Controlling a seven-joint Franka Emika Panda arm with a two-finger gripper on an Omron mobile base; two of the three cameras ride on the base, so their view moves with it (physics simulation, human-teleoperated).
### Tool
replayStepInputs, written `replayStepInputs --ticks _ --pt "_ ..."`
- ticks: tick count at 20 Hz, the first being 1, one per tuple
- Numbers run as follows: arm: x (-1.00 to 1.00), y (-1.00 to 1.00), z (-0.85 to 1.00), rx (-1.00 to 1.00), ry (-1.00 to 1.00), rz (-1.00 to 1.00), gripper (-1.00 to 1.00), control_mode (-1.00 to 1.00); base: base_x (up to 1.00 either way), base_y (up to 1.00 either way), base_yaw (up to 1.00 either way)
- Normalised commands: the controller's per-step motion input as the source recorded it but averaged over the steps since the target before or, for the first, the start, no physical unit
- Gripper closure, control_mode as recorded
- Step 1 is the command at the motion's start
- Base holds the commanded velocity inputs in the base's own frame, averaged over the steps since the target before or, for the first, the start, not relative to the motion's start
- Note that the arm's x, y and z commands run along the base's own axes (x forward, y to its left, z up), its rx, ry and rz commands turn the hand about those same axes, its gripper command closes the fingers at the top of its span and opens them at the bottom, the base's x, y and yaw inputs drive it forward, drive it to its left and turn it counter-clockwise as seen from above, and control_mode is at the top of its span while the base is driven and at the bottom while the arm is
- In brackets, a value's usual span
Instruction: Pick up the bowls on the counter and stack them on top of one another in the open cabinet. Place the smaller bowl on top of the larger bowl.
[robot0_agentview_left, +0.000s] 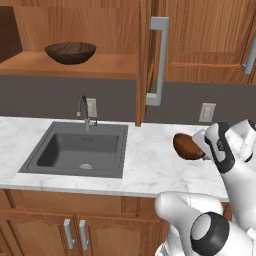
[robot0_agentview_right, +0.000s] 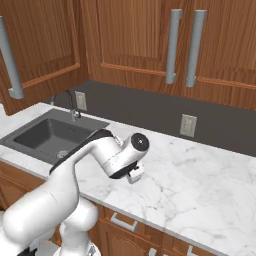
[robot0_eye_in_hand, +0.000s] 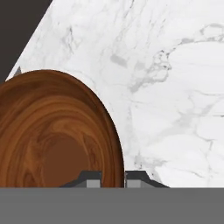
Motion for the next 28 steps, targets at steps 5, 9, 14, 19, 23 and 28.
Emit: replayStepInputs --ticks 5,9,14,19,23,28 --pt "-0.32 0.02 0.14 -0.11 0.01 -0.02 1.0 -1.0 0.0 0.0 0.0" --pt "-0.33 -0.02 0.2 -0.05 0.01 -0.03 1.0 -1.0 0.0 0.0 0.0" --pt "-0.29 -0.01 0.36 -0.02 0.02 -0.03 1.0 -1.0 0.0 0.0 0.0" --pt "-0.25 0.0 0.39 -0.07 0.0 -0.03 1.0 -1.0 0.0 0.0 0.0" --pt "-0.24 0.0 0.39 -0.07 0.0 -0.03 1.0 -1.0 0.0 0.0 0.0" --pt "-0.2 0.0 0.39 -0.08 0.02 -0.02 1.0 -1.0 0.0 0.0 0.0"
